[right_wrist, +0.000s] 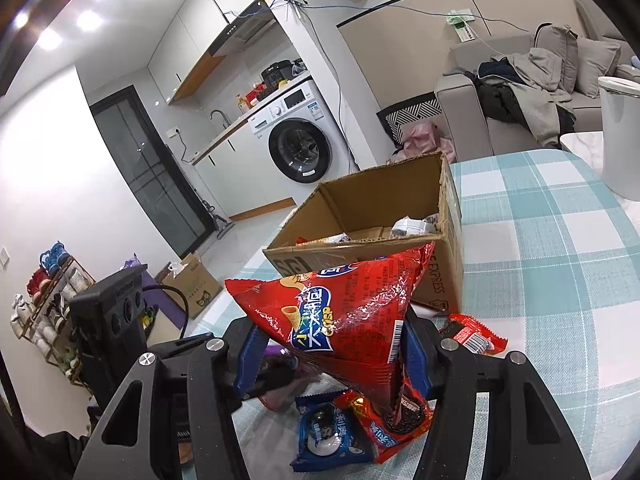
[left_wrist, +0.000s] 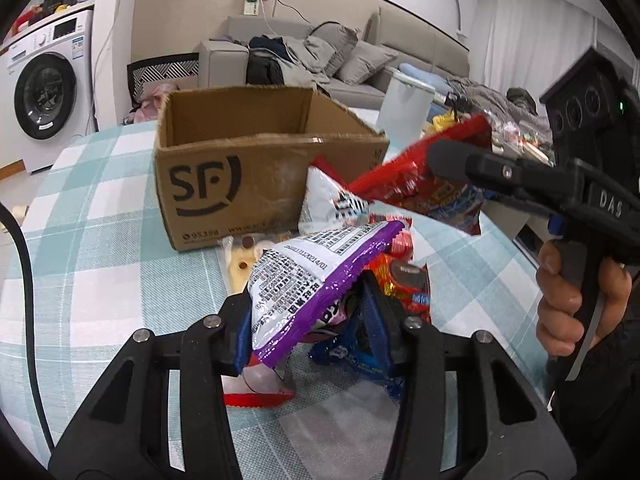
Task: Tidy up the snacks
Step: 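Carry both held bags over the open cardboard box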
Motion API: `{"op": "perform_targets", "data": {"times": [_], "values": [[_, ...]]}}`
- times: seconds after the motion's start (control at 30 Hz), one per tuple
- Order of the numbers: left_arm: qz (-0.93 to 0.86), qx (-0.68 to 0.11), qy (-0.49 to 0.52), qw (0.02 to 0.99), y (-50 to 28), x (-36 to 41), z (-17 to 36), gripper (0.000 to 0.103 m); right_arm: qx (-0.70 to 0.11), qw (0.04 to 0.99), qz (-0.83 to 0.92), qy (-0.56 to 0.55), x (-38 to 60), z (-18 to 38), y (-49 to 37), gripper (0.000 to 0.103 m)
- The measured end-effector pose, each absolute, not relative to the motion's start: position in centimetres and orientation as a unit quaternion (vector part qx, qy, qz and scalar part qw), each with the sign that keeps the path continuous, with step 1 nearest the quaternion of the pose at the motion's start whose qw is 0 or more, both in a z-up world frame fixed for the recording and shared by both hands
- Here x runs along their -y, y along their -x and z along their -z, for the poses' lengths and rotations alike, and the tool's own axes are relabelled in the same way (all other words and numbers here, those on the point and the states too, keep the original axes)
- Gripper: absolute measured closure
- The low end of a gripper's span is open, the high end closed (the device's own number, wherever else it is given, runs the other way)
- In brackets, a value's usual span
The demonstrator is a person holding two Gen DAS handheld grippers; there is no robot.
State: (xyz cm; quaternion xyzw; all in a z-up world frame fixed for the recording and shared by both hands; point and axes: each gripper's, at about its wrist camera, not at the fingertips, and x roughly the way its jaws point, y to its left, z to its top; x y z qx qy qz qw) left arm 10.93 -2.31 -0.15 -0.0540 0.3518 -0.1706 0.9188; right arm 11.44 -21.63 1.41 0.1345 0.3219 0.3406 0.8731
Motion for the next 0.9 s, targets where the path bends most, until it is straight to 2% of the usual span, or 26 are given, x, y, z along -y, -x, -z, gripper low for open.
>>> {"op": "perform_targets", "data": {"times": [0.9], "values": [[0.128, -0.287, 0.076, 0.946, -12.9, -1.9, -7.5, 0.060, -0.302, 0.881, -0.337, -0.137, 21.4, -4.3, -12.1, 0.043]]}}
